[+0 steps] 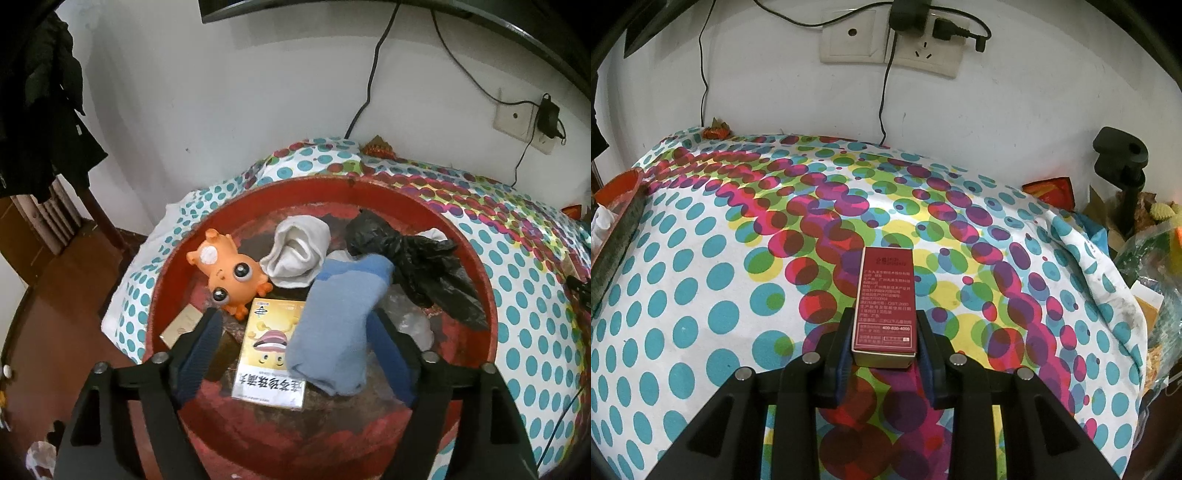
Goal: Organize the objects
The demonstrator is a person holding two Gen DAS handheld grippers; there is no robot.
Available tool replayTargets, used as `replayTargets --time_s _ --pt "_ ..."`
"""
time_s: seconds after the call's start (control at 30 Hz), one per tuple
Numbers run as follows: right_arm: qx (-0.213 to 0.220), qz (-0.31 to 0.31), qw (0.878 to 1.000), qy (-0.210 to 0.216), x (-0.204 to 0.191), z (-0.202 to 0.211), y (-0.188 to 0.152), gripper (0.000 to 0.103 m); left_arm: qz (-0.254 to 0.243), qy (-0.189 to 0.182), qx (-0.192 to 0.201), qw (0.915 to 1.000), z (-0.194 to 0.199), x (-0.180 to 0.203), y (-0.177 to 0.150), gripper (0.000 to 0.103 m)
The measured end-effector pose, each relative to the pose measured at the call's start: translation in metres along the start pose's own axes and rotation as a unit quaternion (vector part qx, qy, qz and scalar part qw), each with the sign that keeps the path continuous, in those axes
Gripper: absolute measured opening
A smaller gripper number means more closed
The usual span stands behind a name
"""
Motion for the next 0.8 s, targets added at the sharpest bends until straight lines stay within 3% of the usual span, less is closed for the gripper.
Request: replayTargets --time_s 0.17,0.53,0.8 --pt "0.001 0.009 1.000 -0.012 -0.003 0.000 0.000 0.031 0.004 0.001 0.015 0.9999 0.012 -0.011 -0.002 0.088" --pt "0.004 0.025 0.999 -0.036 -0.008 0.001 0.001 0.031 0.031 0.039 0.022 0.9985 0.017 -0.050 -0.018 0.092" --pt "-0.007 -0.026 0.999 -0.030 -0.006 0.004 -0.003 0.030 0.071 0.037 0.018 0.9966 0.016 -0.075 -0.032 0.096"
Point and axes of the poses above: each gripper's, at about its wrist camera, not at the fingertips, and z roughly against the way its jaws point, x to its right, y to its top, the point moved 1 cm from there along -z, roughly the way its jaws point, and after that the axes turned 6 degrees about -x, right-handed, at the moved point
